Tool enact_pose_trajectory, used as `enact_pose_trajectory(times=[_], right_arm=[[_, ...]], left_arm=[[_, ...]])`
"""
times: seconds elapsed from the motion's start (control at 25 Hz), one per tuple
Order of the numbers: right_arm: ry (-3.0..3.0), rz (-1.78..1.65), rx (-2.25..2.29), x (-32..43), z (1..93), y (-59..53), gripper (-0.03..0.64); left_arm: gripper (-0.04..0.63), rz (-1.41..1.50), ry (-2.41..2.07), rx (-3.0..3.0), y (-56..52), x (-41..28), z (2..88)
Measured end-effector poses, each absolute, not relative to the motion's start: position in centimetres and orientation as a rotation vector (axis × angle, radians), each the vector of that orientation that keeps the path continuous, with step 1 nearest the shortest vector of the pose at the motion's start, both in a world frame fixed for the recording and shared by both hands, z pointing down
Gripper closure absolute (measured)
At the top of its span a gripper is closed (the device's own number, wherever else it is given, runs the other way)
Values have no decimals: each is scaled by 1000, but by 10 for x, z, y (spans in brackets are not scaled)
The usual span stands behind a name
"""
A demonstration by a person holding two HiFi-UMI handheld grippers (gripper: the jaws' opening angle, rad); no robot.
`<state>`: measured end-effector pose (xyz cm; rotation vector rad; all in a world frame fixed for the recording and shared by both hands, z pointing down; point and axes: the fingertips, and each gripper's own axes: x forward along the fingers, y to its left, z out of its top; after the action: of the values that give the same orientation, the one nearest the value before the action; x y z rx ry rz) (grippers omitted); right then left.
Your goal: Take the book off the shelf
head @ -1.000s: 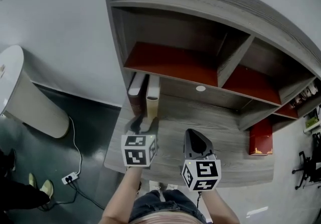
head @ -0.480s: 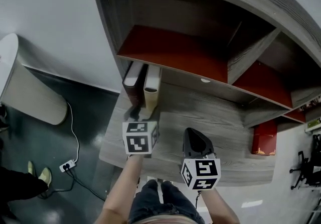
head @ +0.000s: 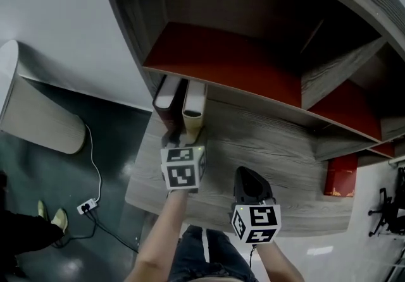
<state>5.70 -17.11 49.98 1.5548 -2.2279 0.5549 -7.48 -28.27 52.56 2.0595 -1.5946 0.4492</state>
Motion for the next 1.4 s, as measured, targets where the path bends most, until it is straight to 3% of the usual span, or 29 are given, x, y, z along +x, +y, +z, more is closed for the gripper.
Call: enact_pose_trajectory(times=[1.4], right_arm=[[-2139, 666, 1511, 72, 552, -184, 609]], left_arm=[[341, 426, -1797, 2029, -345, -65, 551]])
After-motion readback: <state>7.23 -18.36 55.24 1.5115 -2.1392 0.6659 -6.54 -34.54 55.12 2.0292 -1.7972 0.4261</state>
